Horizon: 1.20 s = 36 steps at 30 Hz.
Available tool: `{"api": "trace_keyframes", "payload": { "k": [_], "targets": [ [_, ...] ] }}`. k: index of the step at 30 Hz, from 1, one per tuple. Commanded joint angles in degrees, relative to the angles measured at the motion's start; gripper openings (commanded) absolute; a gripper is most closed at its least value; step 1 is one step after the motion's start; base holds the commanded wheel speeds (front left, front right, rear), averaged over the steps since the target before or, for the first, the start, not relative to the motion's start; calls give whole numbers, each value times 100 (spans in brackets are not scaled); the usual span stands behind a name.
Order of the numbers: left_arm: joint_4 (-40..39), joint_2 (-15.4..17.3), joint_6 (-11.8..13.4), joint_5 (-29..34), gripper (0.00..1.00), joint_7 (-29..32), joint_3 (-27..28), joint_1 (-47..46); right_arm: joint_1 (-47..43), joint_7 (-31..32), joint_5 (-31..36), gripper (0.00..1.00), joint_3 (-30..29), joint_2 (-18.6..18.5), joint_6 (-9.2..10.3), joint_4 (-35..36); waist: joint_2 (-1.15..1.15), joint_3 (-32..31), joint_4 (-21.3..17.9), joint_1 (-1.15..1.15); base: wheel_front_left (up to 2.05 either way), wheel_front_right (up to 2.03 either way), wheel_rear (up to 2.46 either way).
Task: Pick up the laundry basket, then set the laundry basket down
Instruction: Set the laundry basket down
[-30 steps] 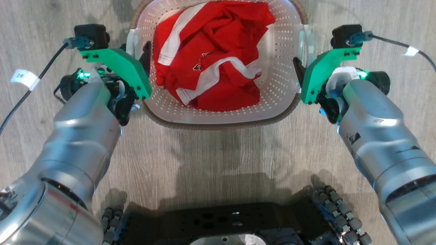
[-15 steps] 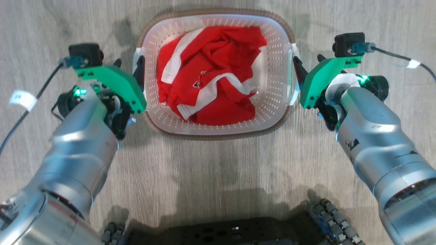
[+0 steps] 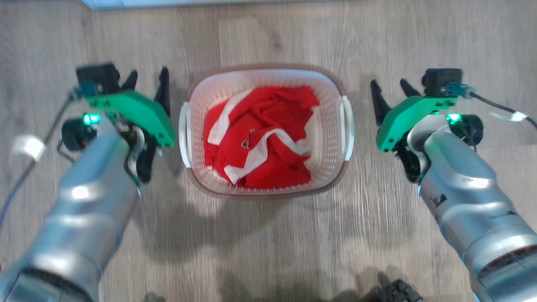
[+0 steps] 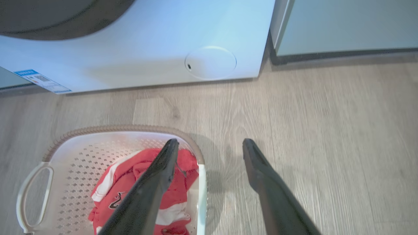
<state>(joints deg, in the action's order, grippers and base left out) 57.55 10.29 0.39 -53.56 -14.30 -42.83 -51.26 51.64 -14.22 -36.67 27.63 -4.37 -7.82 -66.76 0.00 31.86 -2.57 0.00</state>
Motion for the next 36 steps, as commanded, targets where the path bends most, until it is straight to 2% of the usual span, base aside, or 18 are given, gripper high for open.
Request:
{"api": "trace_keyframes", "payload": {
  "k": [1,7,16,25,36],
  "targets": [
    [-294,246,95,232,100,-69,326,215,-290,-74,138,100,-89,-35,33,278,0,-301,-5,0,0,0,0],
    [-1635,276,440,1369,100,-69,1314,1068,-935,-76,980,100,-990,-125,33,1352,0,-734,14,0,0,0,0],
    [-3237,148,611,2660,100,-69,2214,2061,-1945,-77,2197,100,-2146,75,33,3146,0,-1337,63,0,0,0,0],
    [-4172,142,745,3257,100,-70,2437,2740,-2468,-77,2646,100,-2382,141,33,4135,0,-1801,102,0,0,0,0],
    [-4732,269,956,3341,100,11,2382,3568,-3237,70,2667,100,-2456,148,33,4980,0,-2335,101,0,0,0,0]
  ]
}}
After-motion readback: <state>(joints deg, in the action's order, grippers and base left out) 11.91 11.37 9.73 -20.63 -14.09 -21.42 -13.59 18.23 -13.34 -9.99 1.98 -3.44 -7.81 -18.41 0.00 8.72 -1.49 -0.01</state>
